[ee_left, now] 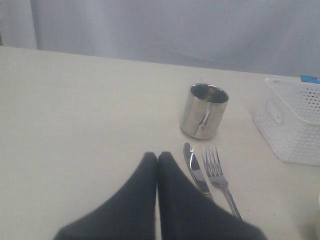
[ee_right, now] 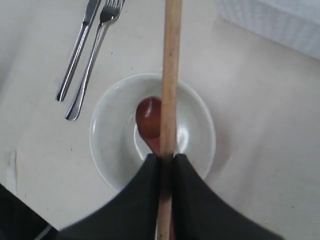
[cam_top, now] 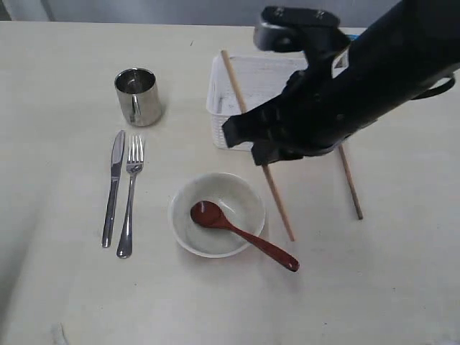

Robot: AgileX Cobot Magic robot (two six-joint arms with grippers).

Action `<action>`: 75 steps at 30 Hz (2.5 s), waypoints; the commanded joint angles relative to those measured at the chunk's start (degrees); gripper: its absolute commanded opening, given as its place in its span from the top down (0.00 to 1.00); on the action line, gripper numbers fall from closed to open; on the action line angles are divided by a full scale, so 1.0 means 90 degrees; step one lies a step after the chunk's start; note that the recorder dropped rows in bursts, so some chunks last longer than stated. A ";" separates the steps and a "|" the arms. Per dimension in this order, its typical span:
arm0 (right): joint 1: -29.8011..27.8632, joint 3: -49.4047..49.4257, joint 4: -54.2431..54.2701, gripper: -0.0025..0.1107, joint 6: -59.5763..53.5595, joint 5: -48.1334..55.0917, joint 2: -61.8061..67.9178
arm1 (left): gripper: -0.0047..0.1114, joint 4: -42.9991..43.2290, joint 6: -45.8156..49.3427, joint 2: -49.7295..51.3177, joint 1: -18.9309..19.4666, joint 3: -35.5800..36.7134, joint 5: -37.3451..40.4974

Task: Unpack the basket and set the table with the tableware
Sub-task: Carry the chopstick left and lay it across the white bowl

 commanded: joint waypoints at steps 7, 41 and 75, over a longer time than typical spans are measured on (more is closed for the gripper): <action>0.0935 -0.0007 0.0480 0.98 -0.0114 -0.0281 0.1097 | 0.96 -0.0020 0.0003 -0.0023 0.0006 0.0018 -0.0072; 0.1048 -0.0007 0.0655 0.98 -0.0133 -0.0577 0.1862 | 0.96 -0.0020 0.0003 -0.0023 0.0006 0.0018 -0.0072; 0.1048 -0.0007 0.0431 0.69 0.0080 -0.0722 0.1821 | 0.96 -0.0020 0.0003 -0.0023 0.0006 0.0018 -0.0072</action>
